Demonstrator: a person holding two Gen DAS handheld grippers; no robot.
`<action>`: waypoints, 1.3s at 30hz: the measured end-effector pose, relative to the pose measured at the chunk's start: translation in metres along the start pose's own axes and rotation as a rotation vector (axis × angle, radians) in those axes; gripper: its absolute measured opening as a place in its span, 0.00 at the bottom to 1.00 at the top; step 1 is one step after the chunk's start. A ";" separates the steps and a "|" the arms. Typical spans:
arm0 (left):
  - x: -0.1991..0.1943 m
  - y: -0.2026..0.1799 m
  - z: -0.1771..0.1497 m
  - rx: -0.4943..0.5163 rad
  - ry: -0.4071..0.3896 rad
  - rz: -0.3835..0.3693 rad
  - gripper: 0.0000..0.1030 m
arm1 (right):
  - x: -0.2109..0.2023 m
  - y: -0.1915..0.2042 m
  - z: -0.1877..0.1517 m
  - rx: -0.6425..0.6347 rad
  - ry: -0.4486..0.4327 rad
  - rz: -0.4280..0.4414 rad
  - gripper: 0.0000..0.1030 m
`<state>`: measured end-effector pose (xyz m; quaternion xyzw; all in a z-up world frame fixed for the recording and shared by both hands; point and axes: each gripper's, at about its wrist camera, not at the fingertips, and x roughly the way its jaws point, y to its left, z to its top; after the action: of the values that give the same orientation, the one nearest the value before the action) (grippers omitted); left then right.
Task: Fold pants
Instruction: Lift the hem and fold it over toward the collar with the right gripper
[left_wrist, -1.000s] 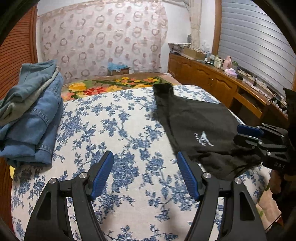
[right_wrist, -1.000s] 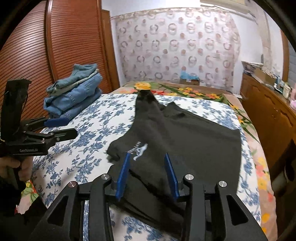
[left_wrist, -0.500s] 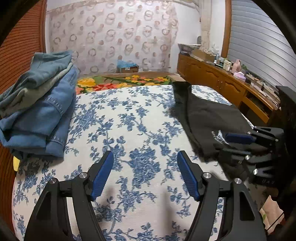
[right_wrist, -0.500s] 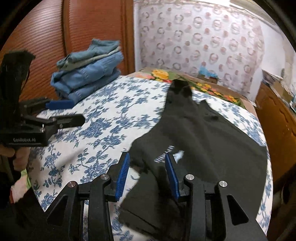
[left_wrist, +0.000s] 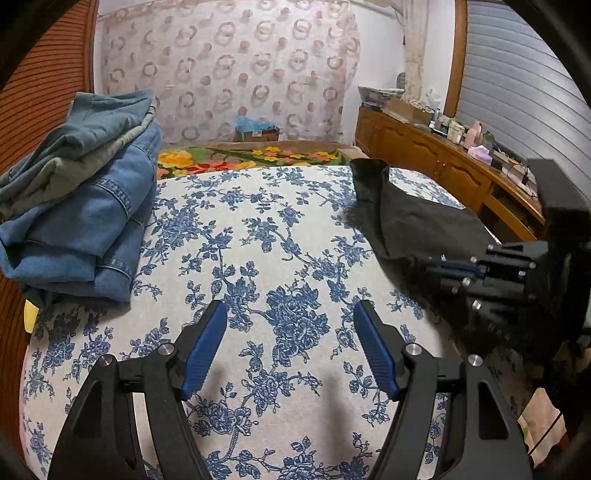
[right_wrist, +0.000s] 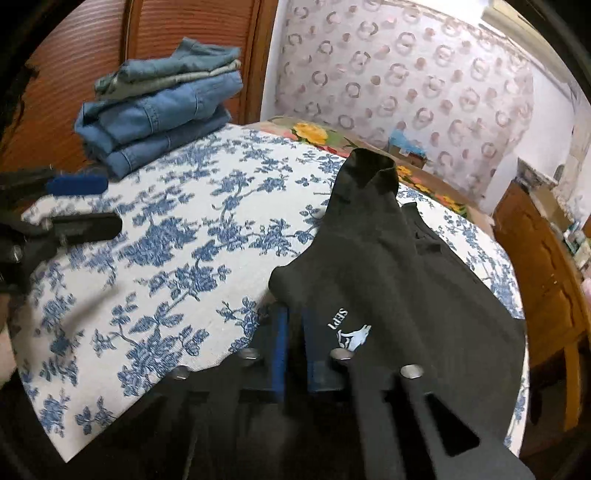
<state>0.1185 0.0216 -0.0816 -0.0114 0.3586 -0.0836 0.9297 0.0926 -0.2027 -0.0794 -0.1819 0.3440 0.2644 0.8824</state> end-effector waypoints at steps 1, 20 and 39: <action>0.001 0.000 0.000 0.000 0.002 -0.002 0.70 | -0.002 -0.001 0.001 0.007 -0.012 -0.001 0.04; 0.018 -0.062 0.015 0.104 0.000 -0.082 0.70 | -0.034 -0.107 -0.008 0.198 -0.107 -0.182 0.03; 0.026 -0.085 0.021 0.141 0.022 -0.121 0.70 | 0.004 -0.173 0.000 0.352 0.008 -0.268 0.04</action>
<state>0.1390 -0.0675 -0.0766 0.0332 0.3608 -0.1645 0.9174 0.1971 -0.3387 -0.0579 -0.0700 0.3613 0.0800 0.9264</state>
